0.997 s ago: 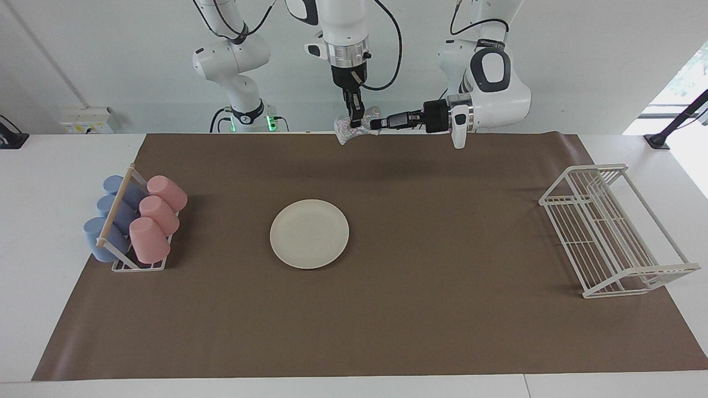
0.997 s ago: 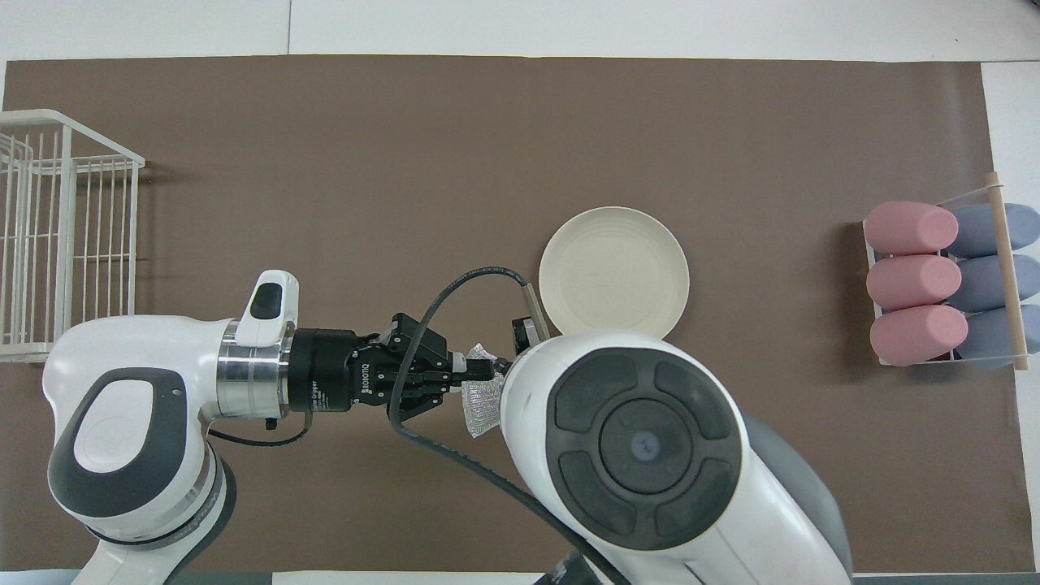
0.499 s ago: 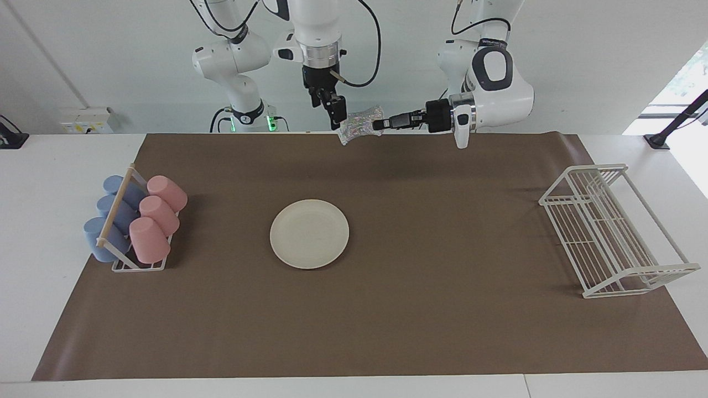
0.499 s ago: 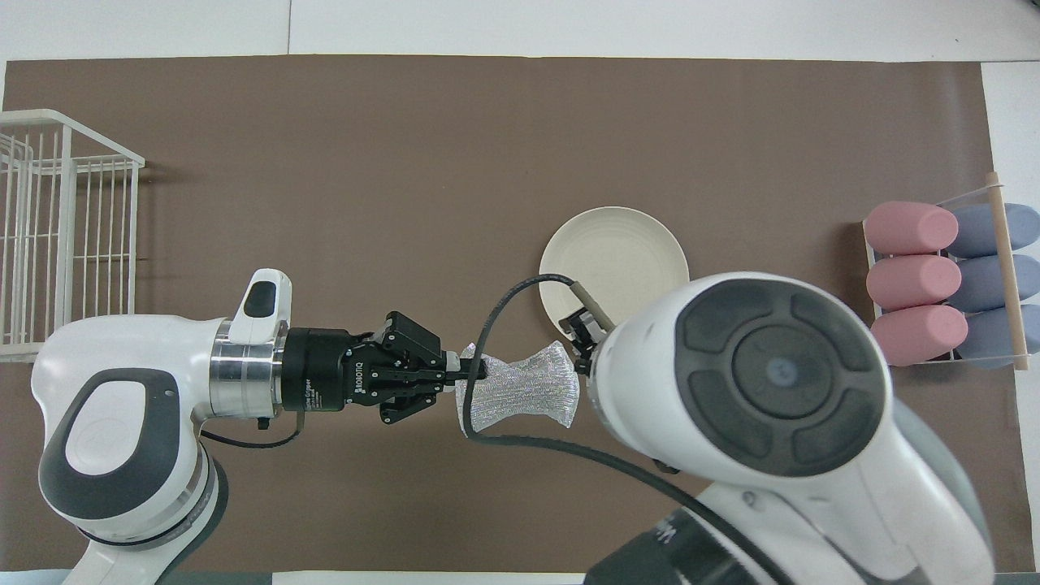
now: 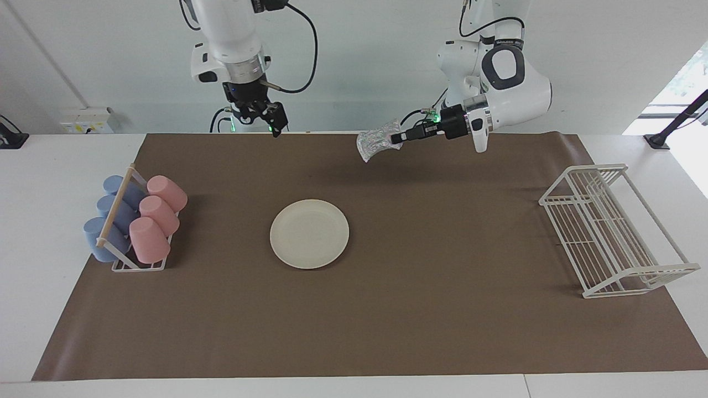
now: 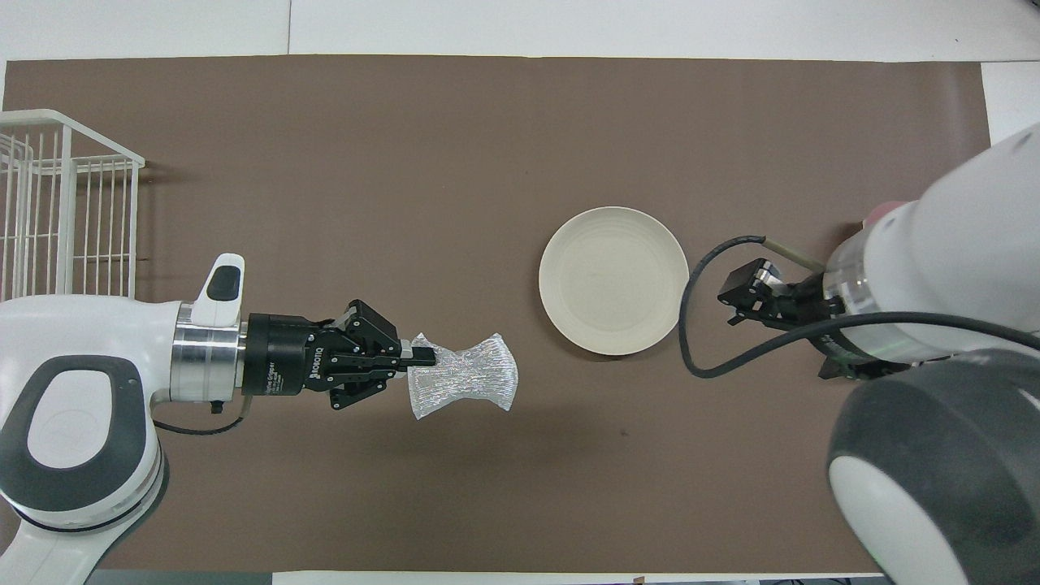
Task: Wipe plate with sponge
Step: 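Carry the sponge toward the rack with the left gripper while the right gripper withdraws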
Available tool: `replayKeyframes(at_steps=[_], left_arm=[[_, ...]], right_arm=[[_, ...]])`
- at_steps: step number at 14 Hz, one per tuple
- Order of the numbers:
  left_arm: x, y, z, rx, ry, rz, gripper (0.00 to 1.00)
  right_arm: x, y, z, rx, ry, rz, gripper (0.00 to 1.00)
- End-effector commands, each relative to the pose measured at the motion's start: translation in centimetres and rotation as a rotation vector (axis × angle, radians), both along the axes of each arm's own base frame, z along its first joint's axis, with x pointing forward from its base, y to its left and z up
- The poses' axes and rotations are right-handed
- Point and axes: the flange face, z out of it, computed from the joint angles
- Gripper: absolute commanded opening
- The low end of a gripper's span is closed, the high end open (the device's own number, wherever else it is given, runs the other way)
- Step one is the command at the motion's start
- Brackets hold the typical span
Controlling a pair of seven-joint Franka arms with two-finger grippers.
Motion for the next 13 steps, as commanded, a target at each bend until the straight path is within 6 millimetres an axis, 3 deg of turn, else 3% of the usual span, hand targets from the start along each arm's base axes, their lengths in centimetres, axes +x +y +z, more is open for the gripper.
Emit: replayKeyframes(at_steps=[1,3,7,9,11,13], left_arm=[[2.0,2.2,2.1,0.124,0.003,0.036,0.00],[3.5,2.5,4.0,0.284,0.011,0.026,0.00],[6.1,7.0,6.6,0.436,0.014,0.010,0.00],[6.5,7.8,6.6,0.526,-0.007,-0.005,0.00],[6.7,9.8,6.4,0.633,-0.025,-0.010,0.00],[6.8,10.9,6.1,0.734,-0.040,-0.032,0.00]], right_arm=[[0.2,-4.5,0.3,0.013,0.006,0.143,1.00],[1.2,-8.5,0.1,0.038,-0.019,0.239,1.00],[2.2,-12.2,-0.9,0.053,-0.096,0.470,1.00],[3.0,-14.0,-1.5,0.049,-0.133,0.506,1.00],[3.5,-15.0,-1.8,0.058,-0.128,0.524,1.00],[3.2,-16.7,-1.3,0.068,-0.107,0.501,1.00]])
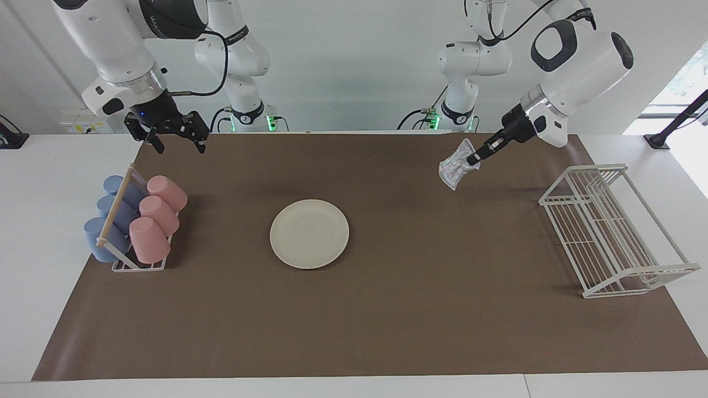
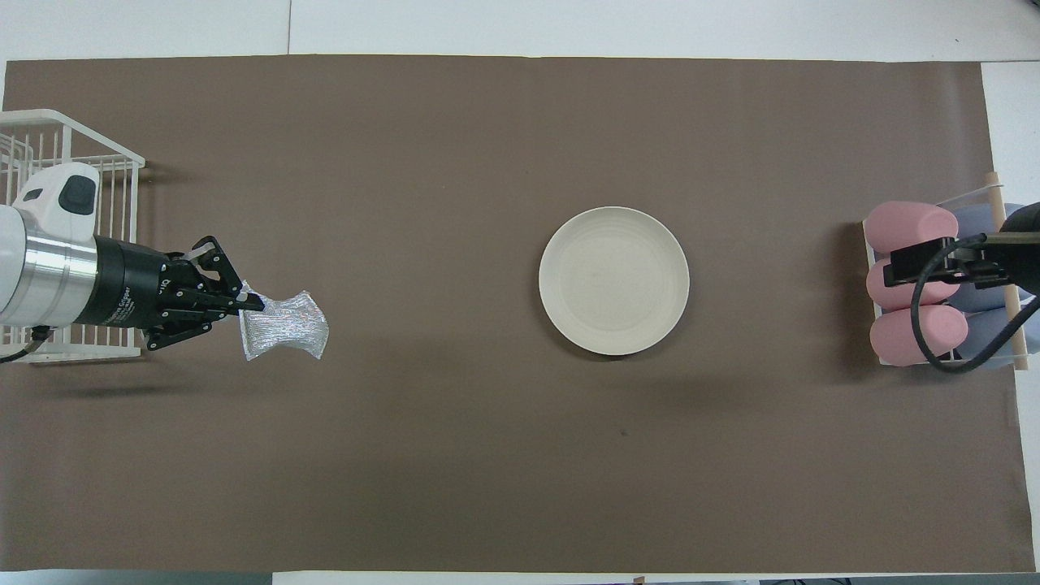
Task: Wipe plate with sponge
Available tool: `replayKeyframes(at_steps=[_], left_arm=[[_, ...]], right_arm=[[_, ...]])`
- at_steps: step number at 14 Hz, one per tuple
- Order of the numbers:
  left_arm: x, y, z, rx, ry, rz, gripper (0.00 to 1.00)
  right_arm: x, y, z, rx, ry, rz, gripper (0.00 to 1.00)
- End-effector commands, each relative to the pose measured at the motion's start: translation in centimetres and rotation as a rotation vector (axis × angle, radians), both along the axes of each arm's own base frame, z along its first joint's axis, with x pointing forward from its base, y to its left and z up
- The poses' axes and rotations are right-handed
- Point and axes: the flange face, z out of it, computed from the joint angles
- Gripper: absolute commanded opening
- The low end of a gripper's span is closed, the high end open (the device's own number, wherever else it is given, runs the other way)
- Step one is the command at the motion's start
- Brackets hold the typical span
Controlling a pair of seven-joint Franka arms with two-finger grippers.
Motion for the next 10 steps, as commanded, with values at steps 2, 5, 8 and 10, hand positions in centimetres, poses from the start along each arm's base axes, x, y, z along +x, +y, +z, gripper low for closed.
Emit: replayKeyframes(at_steps=[2,5,8,10], left_arm=[[0.3,2.0,0.0,0.216,-0.008,-0.054,0.00],[0.4,3.3,-0.1,0.380,-0.033,-0.110,0.00],[0.8,5.0,0.6,0.406,-0.052,-0.172,0.00],[1.0,6.8,0.8,0.408,-0.039,-0.235,0.00]], right_arm=[[-0.7,-3.0,0.5,-0.008,0.058,-0.002,1.00],[-0.1,-3.0,1.0,-0.019,0.037,0.047,1.00],[-0.1,-3.3,1.4,-0.036,0.026,0.074,1.00],[-0.1,-3.3,1.3,-0.036,0.024,0.072,1.00]])
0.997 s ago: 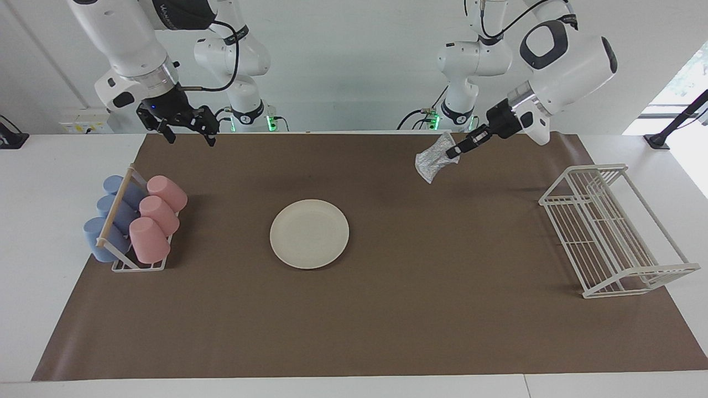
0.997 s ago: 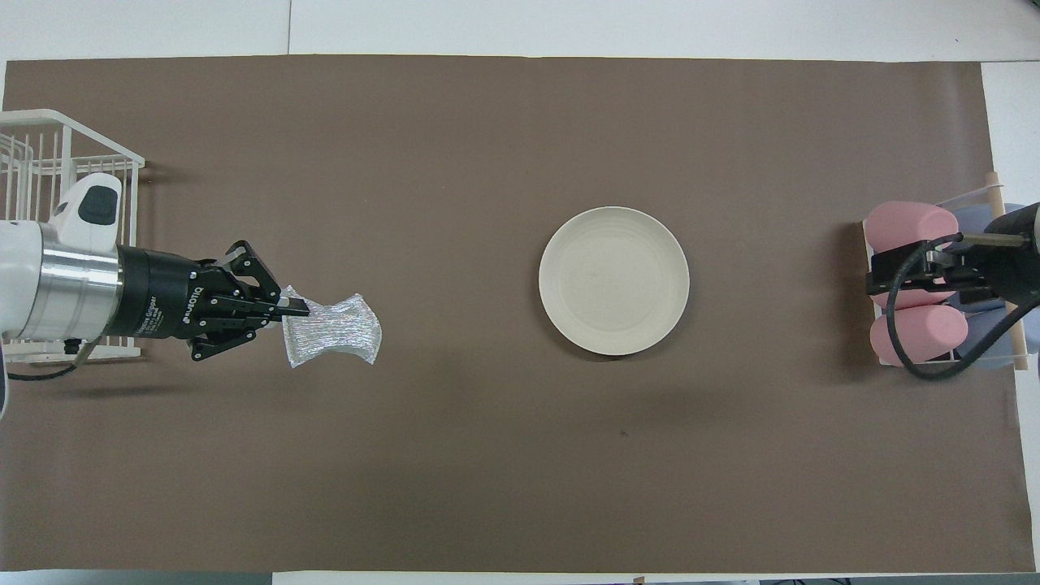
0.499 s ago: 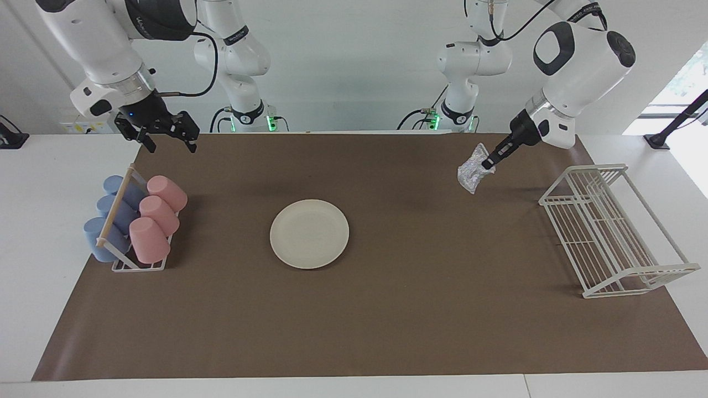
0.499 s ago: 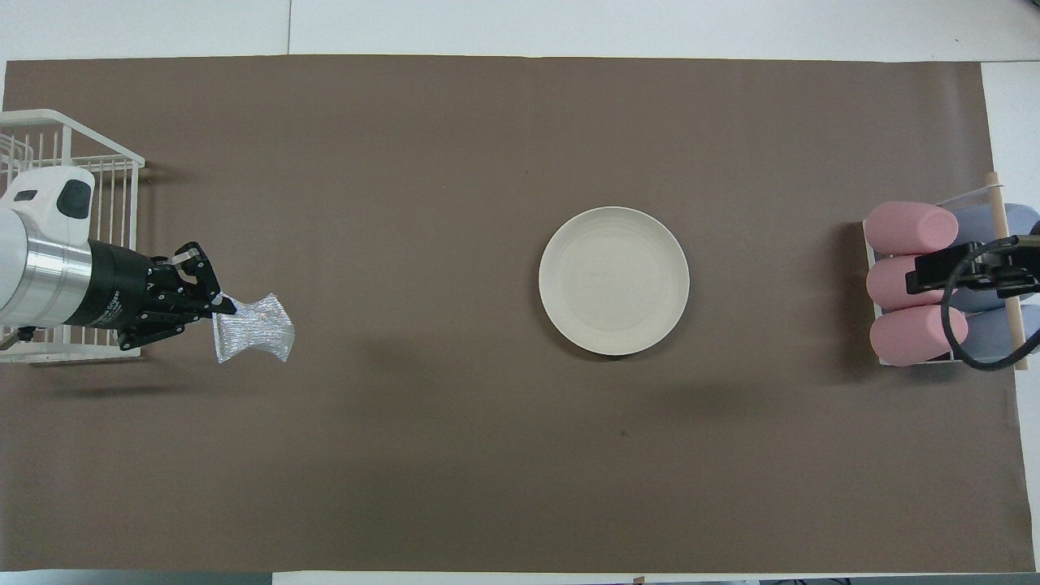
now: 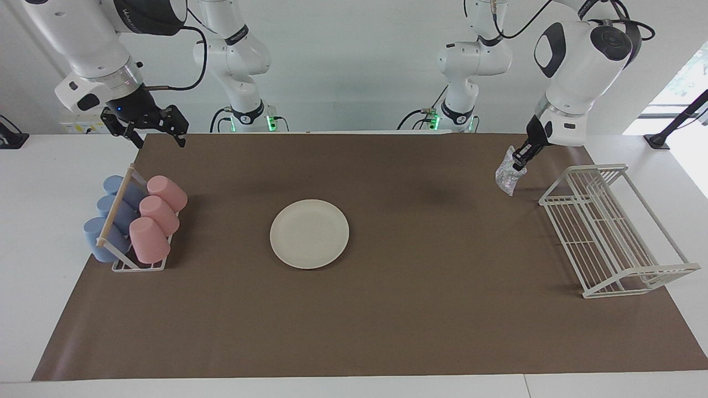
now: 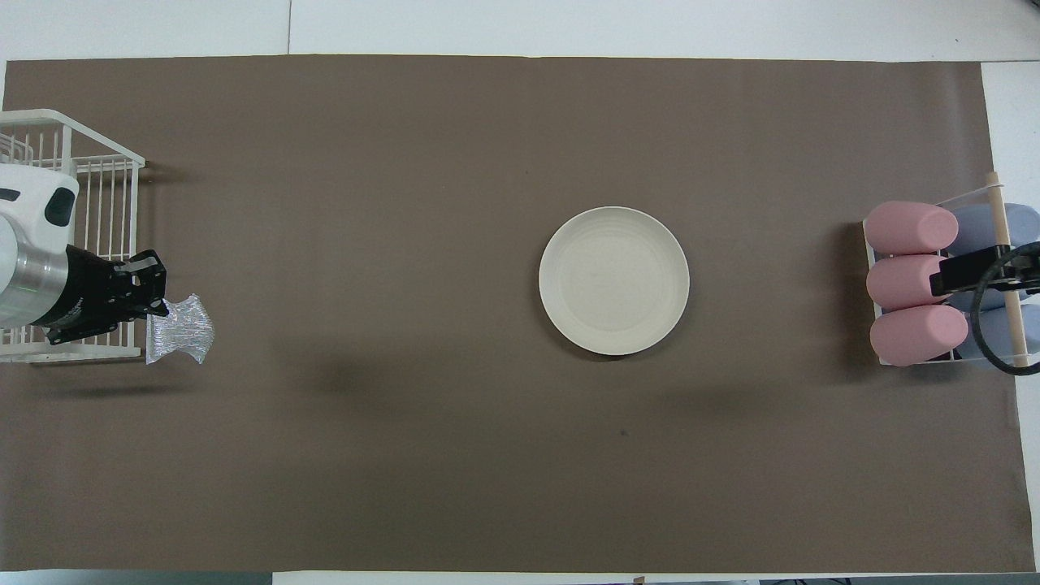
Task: Wipe plate with sponge
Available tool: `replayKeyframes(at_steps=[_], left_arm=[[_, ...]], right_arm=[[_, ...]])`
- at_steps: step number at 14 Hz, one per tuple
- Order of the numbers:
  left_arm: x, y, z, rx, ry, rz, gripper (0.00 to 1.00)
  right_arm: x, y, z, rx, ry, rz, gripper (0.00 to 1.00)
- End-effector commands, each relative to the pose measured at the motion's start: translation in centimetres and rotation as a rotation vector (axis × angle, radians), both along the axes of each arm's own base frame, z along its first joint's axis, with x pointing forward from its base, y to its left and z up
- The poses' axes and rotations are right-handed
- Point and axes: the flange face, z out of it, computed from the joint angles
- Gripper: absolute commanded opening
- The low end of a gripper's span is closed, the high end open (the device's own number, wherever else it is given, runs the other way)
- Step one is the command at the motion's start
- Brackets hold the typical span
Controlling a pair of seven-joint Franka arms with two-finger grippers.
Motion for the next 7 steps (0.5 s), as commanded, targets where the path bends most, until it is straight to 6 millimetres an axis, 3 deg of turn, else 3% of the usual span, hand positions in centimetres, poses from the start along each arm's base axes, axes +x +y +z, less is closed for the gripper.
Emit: replayKeyframes(at_steps=[1,4,7], left_arm=[[0.7,3.0,1.4,0.014,0.038,-0.085,0.00],[1.0,5.0,2.2,0.041,0.107,-0.195,0.00],[1.3,5.0,2.7,0.190,0.133,-0.273,0.00]], right_arm=[[0.3,-0.3,0.0,-0.016,0.004,0.021,1.00],[0.2,-0.2,0.1,-0.014,0.005,0.027,1.00],[0.4,0.1,0.3,-0.008,-0.001,0.025,1.00]])
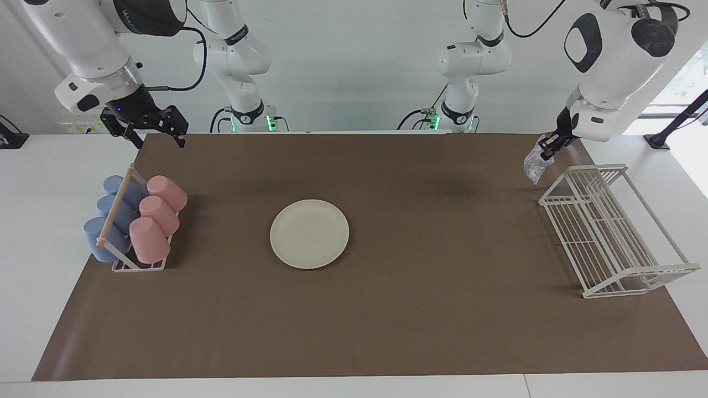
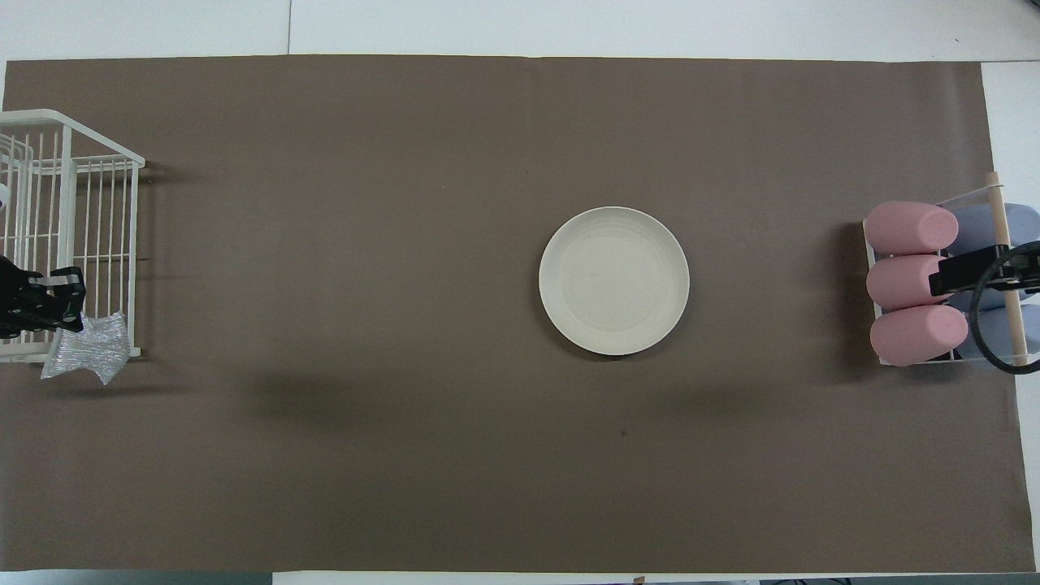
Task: Wipe plate with sponge
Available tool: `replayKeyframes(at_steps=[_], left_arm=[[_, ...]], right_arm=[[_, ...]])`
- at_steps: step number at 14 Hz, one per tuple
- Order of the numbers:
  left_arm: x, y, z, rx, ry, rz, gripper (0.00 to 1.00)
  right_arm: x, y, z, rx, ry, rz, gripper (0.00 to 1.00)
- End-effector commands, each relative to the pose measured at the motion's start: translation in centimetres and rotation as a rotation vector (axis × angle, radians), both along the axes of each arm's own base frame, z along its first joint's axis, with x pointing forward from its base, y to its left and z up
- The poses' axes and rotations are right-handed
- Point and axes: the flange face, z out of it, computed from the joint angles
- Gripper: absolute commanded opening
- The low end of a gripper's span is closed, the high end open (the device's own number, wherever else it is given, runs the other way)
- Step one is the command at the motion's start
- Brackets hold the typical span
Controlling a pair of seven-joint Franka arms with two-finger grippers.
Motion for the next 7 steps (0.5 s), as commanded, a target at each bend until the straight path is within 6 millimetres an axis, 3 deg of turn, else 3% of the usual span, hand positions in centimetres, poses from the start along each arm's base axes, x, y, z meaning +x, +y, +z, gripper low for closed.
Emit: replayKeyframes(at_steps=[1,7], left_arm=[[0.7,-0.6,0.6,0.127,0.034,-0.117,0.00],[0.9,0.5,1.5,0.354,0.104,-0.405,0.00]], right_arm=[[0.3,0.0,0.3,-0.014,-0.002,0.020,1.00],[0.3,0.3,1.1,-0.023,-0.027,-0.004,1.00]])
